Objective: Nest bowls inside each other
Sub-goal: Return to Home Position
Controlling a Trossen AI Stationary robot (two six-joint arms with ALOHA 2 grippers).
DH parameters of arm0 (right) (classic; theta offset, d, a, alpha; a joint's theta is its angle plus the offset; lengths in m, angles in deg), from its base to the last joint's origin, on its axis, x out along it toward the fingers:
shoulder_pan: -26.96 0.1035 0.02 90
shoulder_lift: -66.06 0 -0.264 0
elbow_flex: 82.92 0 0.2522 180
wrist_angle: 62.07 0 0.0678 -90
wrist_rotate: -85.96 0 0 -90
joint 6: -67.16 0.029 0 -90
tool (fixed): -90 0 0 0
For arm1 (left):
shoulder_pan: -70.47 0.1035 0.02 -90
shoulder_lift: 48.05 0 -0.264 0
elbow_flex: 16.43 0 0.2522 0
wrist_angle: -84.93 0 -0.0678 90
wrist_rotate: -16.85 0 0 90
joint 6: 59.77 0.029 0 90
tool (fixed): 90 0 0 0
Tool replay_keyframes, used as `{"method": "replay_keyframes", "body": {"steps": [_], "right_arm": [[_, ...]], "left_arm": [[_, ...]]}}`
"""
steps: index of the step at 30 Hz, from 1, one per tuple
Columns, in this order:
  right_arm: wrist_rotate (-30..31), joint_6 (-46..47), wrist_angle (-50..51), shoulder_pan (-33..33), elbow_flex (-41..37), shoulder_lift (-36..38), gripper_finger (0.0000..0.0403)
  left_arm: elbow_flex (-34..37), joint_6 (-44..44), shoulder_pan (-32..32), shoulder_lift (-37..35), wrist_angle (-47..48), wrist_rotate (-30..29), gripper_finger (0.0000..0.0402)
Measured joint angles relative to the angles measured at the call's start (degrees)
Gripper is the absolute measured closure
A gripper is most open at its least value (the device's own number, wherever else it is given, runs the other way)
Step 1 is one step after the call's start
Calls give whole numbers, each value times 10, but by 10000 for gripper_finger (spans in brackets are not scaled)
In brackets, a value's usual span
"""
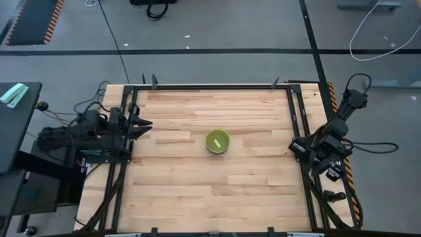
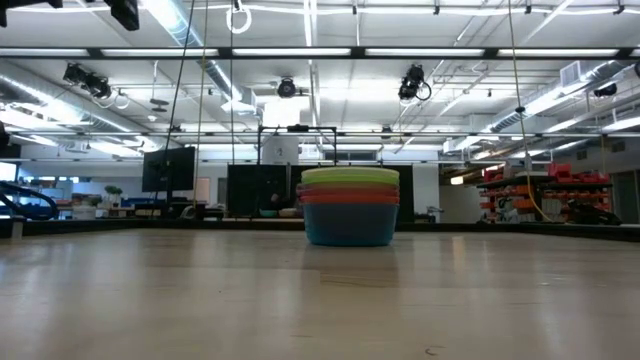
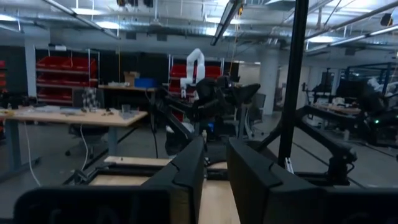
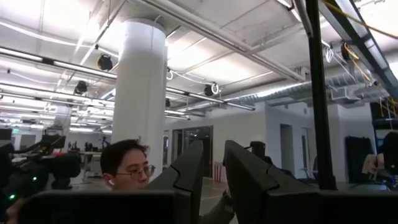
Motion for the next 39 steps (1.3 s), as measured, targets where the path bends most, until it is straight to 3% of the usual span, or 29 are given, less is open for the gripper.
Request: {"method": "replay_keyframes", "body": {"steps": [27,39], "right_arm": [[0,-14,38,0,0,97,328],[0,-13,67,0,0,151,328]], "left_arm": [[8,51,0,-143,59,2,319],[7,57,0,-145,62,3,319]]}}
